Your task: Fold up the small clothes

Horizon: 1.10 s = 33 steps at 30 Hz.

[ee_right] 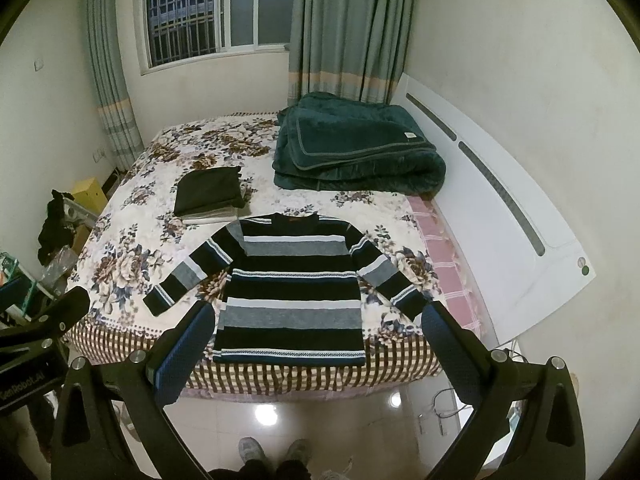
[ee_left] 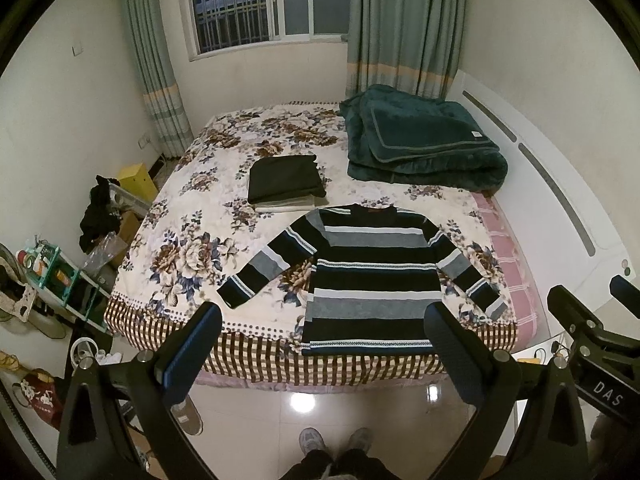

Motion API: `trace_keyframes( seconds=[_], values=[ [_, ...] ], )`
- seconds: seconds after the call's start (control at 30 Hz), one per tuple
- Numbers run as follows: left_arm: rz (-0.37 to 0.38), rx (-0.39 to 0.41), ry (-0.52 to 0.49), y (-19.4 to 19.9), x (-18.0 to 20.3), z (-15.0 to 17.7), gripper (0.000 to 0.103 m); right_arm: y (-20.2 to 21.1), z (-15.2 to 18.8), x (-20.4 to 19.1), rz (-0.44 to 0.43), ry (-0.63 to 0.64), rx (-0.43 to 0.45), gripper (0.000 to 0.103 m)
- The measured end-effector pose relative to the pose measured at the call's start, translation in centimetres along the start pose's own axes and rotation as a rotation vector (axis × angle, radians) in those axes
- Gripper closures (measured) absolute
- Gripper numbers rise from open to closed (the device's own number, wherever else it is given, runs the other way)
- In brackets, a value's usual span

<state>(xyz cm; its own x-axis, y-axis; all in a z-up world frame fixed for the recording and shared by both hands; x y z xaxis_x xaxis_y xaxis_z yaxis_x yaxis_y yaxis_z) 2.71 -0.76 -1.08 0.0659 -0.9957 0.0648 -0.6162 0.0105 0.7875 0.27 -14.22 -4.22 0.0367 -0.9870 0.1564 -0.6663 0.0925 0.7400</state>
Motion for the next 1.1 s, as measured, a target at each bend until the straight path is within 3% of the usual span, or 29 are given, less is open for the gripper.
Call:
trace_keyframes(
  seconds=[1.1],
  values=[
    [0.007,0.015,0.006,0.4,-0.2,-0.3,0.0,1.6,-0.9,-0.7,-0.001,-0.002,0.013,0.0]
  ],
)
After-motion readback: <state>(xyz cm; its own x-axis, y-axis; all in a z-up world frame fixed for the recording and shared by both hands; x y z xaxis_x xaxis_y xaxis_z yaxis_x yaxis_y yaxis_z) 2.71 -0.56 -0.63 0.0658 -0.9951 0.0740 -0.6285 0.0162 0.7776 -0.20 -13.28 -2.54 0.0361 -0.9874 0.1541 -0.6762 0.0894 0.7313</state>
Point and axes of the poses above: each gripper's, at about its wrist camera, not at the fingertips, and y roughly against the way its jaws point, x to its right, z to its underside, the point moved 3 cm from there along -y, roughly the way its jaws point, and after that the axes turned 7 degrees about y, right-handed, at the moved point
